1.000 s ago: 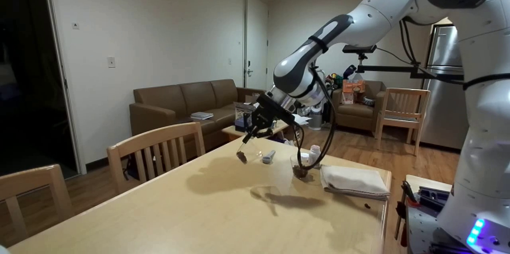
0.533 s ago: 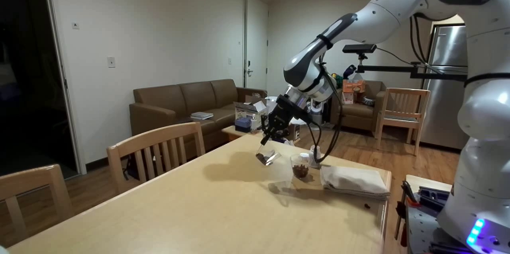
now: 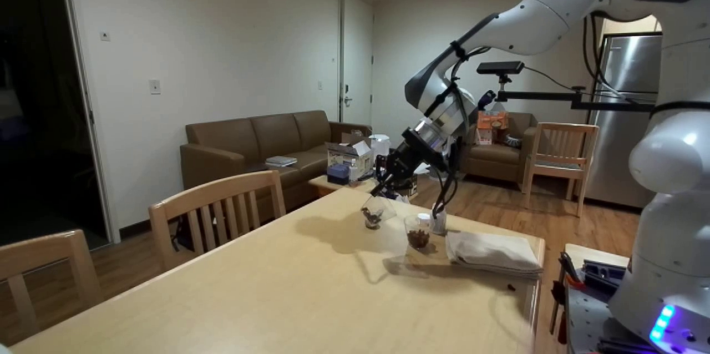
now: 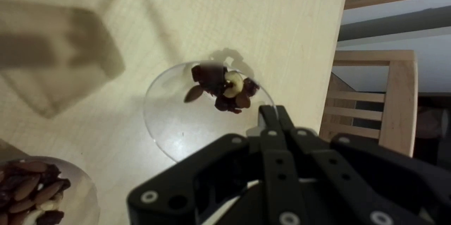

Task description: Take the grey measuring spoon out of the cup on the left, pour the contents in the cup on the left into the cup on the right

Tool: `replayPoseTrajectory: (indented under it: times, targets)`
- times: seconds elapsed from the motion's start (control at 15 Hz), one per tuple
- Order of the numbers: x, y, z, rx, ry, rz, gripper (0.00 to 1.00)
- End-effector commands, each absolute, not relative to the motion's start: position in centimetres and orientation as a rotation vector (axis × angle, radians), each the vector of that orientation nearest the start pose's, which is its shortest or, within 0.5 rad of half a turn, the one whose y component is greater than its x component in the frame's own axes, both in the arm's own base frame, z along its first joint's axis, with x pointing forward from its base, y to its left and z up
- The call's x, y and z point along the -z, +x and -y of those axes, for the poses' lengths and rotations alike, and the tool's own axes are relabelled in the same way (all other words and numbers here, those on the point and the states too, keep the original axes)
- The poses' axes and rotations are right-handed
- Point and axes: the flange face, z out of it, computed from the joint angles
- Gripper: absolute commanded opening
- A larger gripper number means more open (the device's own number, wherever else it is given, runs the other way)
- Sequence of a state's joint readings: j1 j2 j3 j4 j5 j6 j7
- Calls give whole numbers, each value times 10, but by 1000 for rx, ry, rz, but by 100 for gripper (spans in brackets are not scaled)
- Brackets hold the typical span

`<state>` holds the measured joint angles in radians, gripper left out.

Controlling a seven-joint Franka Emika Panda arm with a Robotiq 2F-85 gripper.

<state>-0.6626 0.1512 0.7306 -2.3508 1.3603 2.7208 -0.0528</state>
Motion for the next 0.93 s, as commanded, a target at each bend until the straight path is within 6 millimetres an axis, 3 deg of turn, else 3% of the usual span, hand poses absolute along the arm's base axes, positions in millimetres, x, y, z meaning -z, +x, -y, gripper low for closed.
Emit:
replayPoseTrajectory:
  times: [0.0,0.53,0.87]
  targets:
    - [-284,481,9,161,-1998,-1282,0]
    - [-284,436,29,138,-1939,-1285,0]
    - [-274,420,48,212,-1738,-1234,0]
